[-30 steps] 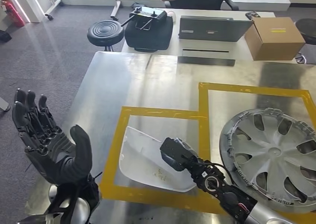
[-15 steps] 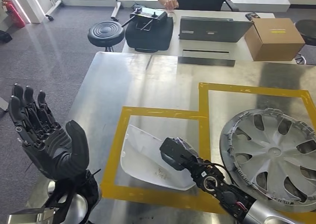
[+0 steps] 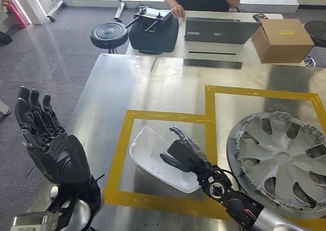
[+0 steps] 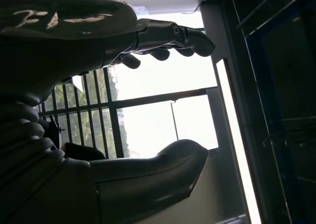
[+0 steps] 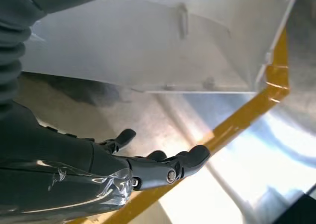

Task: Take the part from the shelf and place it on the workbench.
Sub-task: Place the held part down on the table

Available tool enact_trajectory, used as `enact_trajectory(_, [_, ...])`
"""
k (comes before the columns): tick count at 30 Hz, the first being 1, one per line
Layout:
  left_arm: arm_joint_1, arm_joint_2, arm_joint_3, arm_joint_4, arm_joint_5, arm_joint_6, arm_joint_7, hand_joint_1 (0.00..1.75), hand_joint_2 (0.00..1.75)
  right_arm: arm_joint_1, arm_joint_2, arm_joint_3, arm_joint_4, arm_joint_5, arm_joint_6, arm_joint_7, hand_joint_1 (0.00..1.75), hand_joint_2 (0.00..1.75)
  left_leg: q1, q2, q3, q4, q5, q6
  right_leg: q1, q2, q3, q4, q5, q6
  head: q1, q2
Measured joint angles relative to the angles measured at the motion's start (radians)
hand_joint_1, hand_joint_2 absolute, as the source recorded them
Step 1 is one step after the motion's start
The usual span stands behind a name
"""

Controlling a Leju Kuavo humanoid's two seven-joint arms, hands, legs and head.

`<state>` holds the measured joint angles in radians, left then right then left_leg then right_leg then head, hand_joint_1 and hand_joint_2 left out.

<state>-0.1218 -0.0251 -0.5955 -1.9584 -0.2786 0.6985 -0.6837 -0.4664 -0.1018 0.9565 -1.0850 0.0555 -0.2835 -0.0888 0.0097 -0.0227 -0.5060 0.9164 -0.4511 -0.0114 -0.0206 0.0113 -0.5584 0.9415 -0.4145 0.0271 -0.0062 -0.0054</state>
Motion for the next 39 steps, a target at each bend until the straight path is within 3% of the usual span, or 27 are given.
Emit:
enact_trajectory(12, [0.01, 0.006, 0.0, 0.028, -0.034, 0.0, 0.017, 0.0, 0.0, 0.09, -0.024, -0.112, -0.351, 0.019, -0.16, -0.068, 0.0, 0.0, 0.0, 0.001, 0.0, 0.001, -0.001, 0.0, 0.0, 0.001, 0.0, 0.0, 0.0, 0.0, 0.0, 0.0])
enact_trajectory(22, [0.012, 0.013, 0.0, 0.043, -0.043, 0.0, 0.027, 0.0, 0.0, 0.154, -0.05, -0.172, -0.593, 0.017, -0.16, -0.07, 0.0, 0.0, -0.001, 0.002, -0.003, 0.009, -0.005, 0.006, -0.006, 0.002, 0.001, -0.001, 0.001, 0.002, -0.003, 0.0])
enact_trajectory(26, [0.013, 0.016, 0.0, 0.046, -0.043, 0.0, 0.031, 0.0, 0.0, 0.169, -0.055, -0.178, -0.635, 0.017, -0.155, -0.07, 0.0, 0.0, -0.002, 0.002, -0.008, 0.019, -0.009, 0.012, -0.007, 0.002, 0.001, -0.001, 0.002, 0.009, -0.005, 0.0])
enact_trajectory(30, [0.016, 0.016, 0.0, 0.046, -0.046, 0.0, 0.038, 0.0, 0.0, 0.178, -0.059, -0.184, -0.668, 0.016, -0.152, -0.07, 0.0, 0.0, -0.001, 0.006, -0.009, 0.016, 0.001, 0.027, -0.006, 0.003, -0.001, -0.001, 0.004, 0.025, -0.005, 0.0])
enact_trajectory(32, [0.016, 0.016, 0.0, 0.046, -0.05, 0.0, 0.041, 0.0, 0.0, 0.18, -0.063, -0.187, -0.682, 0.016, -0.151, -0.07, 0.0, 0.0, 0.006, 0.013, -0.004, 0.001, 0.011, 0.036, -0.005, 0.001, -0.023, 0.053, -0.039, 0.028, 0.003, 0.0])
enact_trajectory(34, [0.02, 0.016, 0.0, 0.047, -0.053, 0.0, 0.044, 0.0, 0.0, 0.185, -0.068, -0.188, -0.69, 0.016, -0.149, -0.068, 0.0, 0.0, 0.008, 0.018, -0.003, -0.004, 0.015, 0.039, -0.006, -0.002, -0.075, 0.188, -0.114, 0.031, 0.017, 0.0])
enact_trajectory(36, [0.024, 0.016, 0.0, 0.047, -0.056, 0.0, 0.047, 0.0, 0.0, 0.191, -0.071, -0.188, -0.694, 0.016, -0.147, -0.066, 0.0, 0.0, 0.007, 0.021, -0.005, -0.003, 0.015, 0.039, -0.008, -0.004, -0.111, 0.295, -0.15, 0.037, 0.026, 0.0])
enact_trajectory(37, [0.025, 0.016, 0.0, 0.048, -0.057, 0.0, 0.048, 0.0, 0.0, 0.193, -0.072, -0.188, -0.695, 0.016, -0.146, -0.066, 0.0, 0.0, 0.008, 0.022, -0.005, -0.001, 0.015, 0.039, -0.009, -0.005, -0.106, 0.298, -0.141, 0.038, 0.028, 0.0])
enact_trajectory(39, [0.026, 0.016, 0.0, 0.048, -0.058, 0.0, 0.049, 0.0, 0.0, 0.194, -0.074, -0.189, -0.698, 0.016, -0.145, -0.065, 0.0, 0.0, 0.011, 0.021, -0.006, 0.006, 0.012, 0.034, -0.012, -0.007, -0.041, 0.183, -0.08, 0.039, 0.034, 0.0])
